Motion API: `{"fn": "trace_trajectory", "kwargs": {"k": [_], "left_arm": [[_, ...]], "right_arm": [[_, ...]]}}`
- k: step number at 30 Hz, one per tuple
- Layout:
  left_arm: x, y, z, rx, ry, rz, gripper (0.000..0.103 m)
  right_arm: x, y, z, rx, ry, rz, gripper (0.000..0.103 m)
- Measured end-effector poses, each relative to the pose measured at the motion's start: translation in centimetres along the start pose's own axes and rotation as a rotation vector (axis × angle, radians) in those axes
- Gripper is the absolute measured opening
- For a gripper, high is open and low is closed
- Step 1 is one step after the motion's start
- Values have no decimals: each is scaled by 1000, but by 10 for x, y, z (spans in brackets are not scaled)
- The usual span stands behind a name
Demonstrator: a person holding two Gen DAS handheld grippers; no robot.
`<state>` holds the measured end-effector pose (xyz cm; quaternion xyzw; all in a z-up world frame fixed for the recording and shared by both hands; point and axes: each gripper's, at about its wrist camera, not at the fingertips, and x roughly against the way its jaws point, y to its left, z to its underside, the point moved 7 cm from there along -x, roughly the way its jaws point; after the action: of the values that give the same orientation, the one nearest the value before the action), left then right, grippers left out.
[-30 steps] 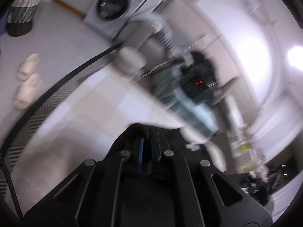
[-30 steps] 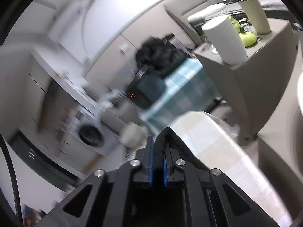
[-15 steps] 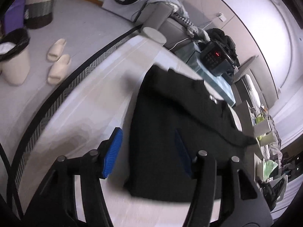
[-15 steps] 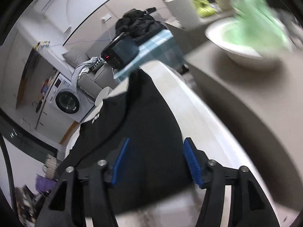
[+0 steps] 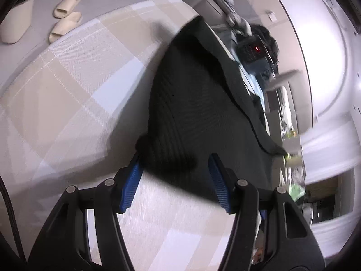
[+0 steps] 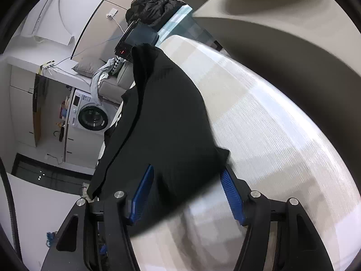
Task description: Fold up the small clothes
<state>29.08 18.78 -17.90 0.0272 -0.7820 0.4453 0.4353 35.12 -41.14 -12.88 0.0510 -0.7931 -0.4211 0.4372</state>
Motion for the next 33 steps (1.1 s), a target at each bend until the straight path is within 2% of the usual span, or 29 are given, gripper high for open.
{"fn": "trace_trajectory", "kwargs": {"k": [2, 3, 4, 5, 6, 8, 12, 14, 20, 23, 25, 26, 27, 28, 30, 32, 33], "left_arm": [[-7, -1, -4, 13, -43, 8, 54], [-9, -3, -6, 17, -64, 10, 38], [-12, -5, -9, 11, -69, 12, 17], [-14, -7, -9, -12, -68, 13, 14], [-13, -9, -10, -31, -76, 8, 11], [-7, -11, -11, -57, -98, 3, 11], [10, -14, -6, -91, -116, 6, 10], [32, -7, 1, -109, -120, 7, 10], [78, 21, 51, -146, -70, -6, 11], [99, 28, 75, -188, -37, -28, 16], [111, 35, 75, -200, -64, -83, 33], [118, 39, 75, -199, -82, -101, 39], [122, 41, 71, -191, -101, -106, 51], [126, 41, 67, -185, -116, -107, 57], [131, 37, 58, -181, -130, -91, 58], [131, 32, 49, -181, -129, -70, 64], [130, 27, 44, -178, -132, -70, 72]], "right_arm": [[-2, 1, -3, -23, -32, 15, 63], [-1, 1, -10, -24, -46, 23, 56], [-2, 2, -11, -22, -53, 42, 47], [-6, -1, -11, -23, -49, 73, 29], [-8, 0, -13, -31, -46, 62, 21], [-7, 1, -10, -30, -40, 36, 16], [9, 7, 2, 17, -24, 23, 14], [25, 5, 18, 25, -5, 8, 14], [78, -23, 76, 57, 44, -13, 14], [95, -41, 98, 68, 75, 4, 17], [109, -50, 107, 102, 80, 39, 22], [116, -52, 108, 115, 73, 58, 36], [125, -54, 107, 127, 53, 91, 50], [134, -54, 102, 137, 20, 115, 51], [152, -47, 90, 175, -56, 116, 53], [159, -35, 75, 196, -102, 104, 60], [158, -30, 71, 197, -107, 88, 62]]}}
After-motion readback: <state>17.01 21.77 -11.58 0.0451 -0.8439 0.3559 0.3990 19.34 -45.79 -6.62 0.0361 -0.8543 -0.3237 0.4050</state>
